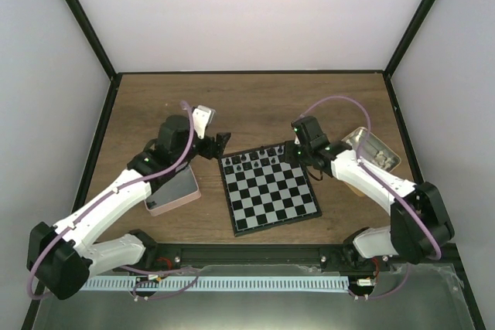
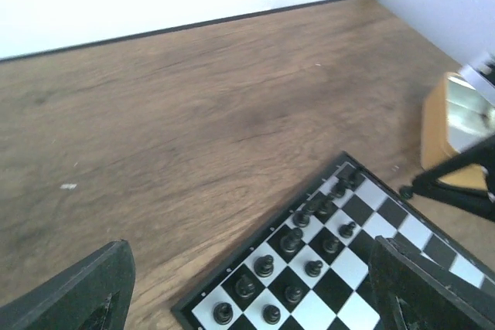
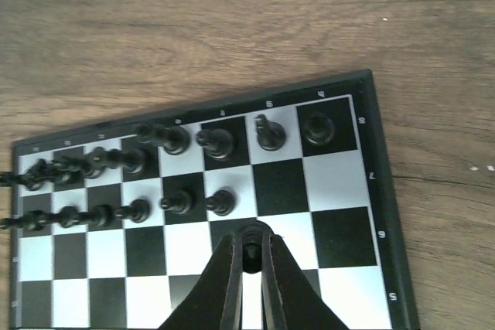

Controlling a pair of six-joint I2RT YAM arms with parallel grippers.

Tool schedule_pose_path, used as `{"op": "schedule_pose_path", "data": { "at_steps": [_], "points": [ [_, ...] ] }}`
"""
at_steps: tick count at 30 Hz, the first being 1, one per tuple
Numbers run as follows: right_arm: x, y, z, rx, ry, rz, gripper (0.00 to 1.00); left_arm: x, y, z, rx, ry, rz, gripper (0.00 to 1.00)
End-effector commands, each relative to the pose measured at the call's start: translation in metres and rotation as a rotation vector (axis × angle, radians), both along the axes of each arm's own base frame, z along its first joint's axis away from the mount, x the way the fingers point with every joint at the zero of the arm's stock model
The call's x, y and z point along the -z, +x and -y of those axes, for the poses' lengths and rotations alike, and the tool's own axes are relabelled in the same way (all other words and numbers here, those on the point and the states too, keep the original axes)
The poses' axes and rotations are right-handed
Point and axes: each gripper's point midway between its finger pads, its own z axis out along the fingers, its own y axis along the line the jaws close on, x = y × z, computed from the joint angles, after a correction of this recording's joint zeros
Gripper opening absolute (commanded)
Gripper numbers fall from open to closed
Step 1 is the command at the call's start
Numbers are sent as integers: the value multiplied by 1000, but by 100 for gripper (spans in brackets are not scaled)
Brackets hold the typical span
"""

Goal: Set up the chess pieces on the board
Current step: Place the chess piece on the chessboard.

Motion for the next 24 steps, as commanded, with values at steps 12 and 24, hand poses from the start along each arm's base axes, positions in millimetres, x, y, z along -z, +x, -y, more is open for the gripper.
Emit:
{"op": "schedule_pose_path", "data": {
  "at_steps": [12, 24],
  "points": [
    [43, 20, -7, -28, -89, -26, 1, 29, 17, -38, -316, -82, -179, 90],
    [64, 27, -7, -35, -128, -31, 1, 47, 27, -60, -430, -65, -247, 90]
  ]
}}
